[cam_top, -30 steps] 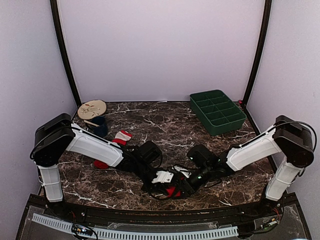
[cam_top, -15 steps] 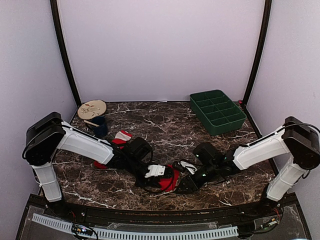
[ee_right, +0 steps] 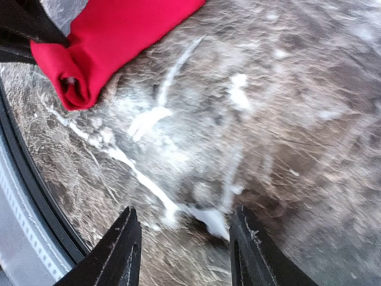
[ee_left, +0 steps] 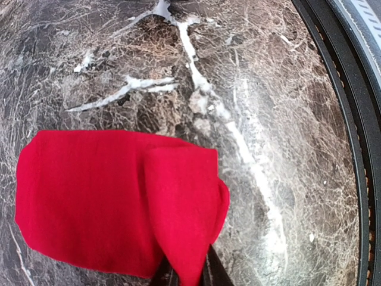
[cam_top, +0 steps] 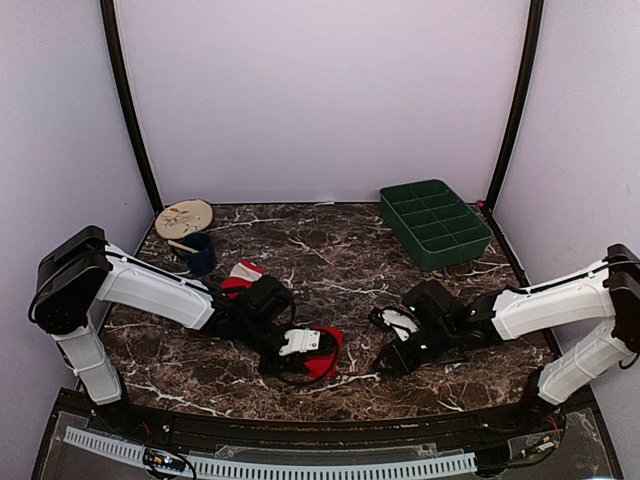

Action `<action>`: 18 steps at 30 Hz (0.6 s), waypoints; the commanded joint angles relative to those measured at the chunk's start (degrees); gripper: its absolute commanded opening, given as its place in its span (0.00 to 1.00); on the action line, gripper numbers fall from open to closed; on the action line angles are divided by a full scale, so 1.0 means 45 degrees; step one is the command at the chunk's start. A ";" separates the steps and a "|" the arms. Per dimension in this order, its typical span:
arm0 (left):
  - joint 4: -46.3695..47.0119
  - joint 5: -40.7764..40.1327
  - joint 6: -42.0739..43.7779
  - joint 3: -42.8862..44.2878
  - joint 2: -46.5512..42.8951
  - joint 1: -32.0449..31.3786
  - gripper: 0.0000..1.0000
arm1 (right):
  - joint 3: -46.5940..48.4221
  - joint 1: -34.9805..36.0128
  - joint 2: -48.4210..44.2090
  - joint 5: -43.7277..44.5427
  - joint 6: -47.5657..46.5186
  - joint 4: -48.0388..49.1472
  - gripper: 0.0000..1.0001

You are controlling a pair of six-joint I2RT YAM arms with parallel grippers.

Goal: Roll the socks
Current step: Roll the sock at the center of the board.

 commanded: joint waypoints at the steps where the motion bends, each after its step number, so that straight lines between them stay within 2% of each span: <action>1: -0.1352 -0.0264 -0.0149 0.0440 0.0221 -0.0143 0.14 | -0.0538 0.0059 -0.1203 0.1740 0.0146 -0.0246 0.47; 4: -0.1920 0.0204 -0.0058 0.1171 0.0626 -0.0209 0.16 | -0.0868 0.0530 -0.1862 0.2400 0.0279 -0.0048 0.47; 8: -0.2696 0.0877 0.0150 0.1872 0.1194 -0.0253 0.17 | -0.0858 0.1902 -0.2037 0.3787 0.0264 0.0169 0.47; 13: -0.3566 0.1584 0.0427 0.2449 0.1765 -0.0254 0.18 | -0.0279 0.4300 -0.1162 0.6706 -0.0099 0.0436 0.47; 18: -0.5010 0.2347 0.1034 0.3362 0.2548 -0.0216 0.18 | -0.0138 0.5608 -0.0062 0.8393 -0.1003 0.1438 0.47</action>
